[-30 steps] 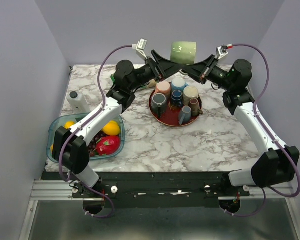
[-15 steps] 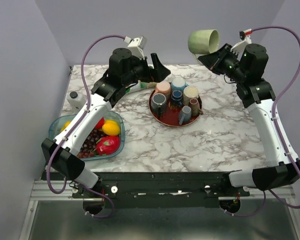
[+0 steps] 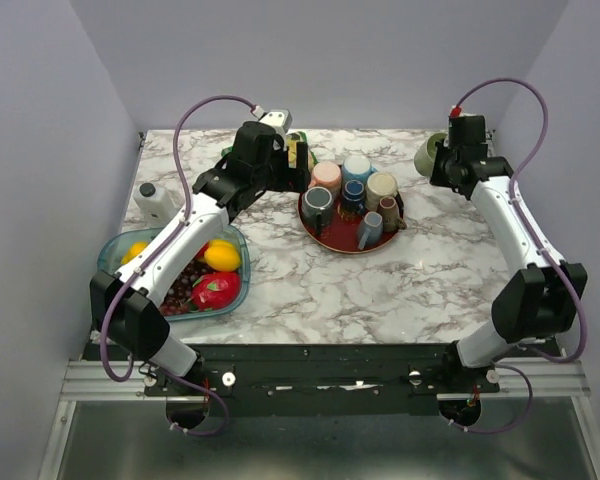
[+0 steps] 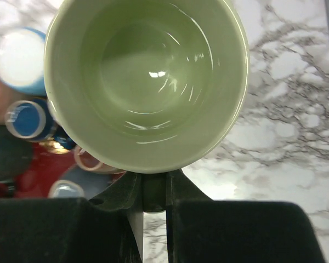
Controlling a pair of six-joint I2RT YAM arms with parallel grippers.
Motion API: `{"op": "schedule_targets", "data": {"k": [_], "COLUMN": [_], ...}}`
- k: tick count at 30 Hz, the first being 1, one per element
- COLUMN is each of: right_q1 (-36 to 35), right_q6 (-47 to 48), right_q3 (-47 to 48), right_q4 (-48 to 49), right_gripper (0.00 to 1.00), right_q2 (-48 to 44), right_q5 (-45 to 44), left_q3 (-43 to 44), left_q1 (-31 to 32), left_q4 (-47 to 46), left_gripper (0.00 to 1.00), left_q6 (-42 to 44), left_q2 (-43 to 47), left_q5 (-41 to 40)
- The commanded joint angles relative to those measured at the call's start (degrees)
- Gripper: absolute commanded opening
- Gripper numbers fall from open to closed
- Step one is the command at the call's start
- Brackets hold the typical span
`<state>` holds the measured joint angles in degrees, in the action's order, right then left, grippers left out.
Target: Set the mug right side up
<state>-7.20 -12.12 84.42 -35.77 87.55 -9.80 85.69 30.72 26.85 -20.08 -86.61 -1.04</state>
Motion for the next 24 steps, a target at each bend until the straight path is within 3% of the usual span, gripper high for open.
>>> {"op": "schedule_targets", "data": {"k": [1, 24], "right_q1": [0.78, 4.48], "right_q6": [7.72, 7.64], "right_q3": [-0.05, 1.71], "right_q4": [2.63, 4.57], "right_gripper": [0.01, 0.01], "right_q2": [4.20, 22.66], "right_q5": [-4.87, -2.94], "left_q3": [-0.61, -4.39], "left_q1": [-0.05, -0.05], "left_q4": [1.53, -0.48], "left_gripper": [0.99, 0.99], "left_q6": [1.18, -0.75], "left_q2": [-2.51, -9.63], "left_q5": [-2.48, -1.25]}}
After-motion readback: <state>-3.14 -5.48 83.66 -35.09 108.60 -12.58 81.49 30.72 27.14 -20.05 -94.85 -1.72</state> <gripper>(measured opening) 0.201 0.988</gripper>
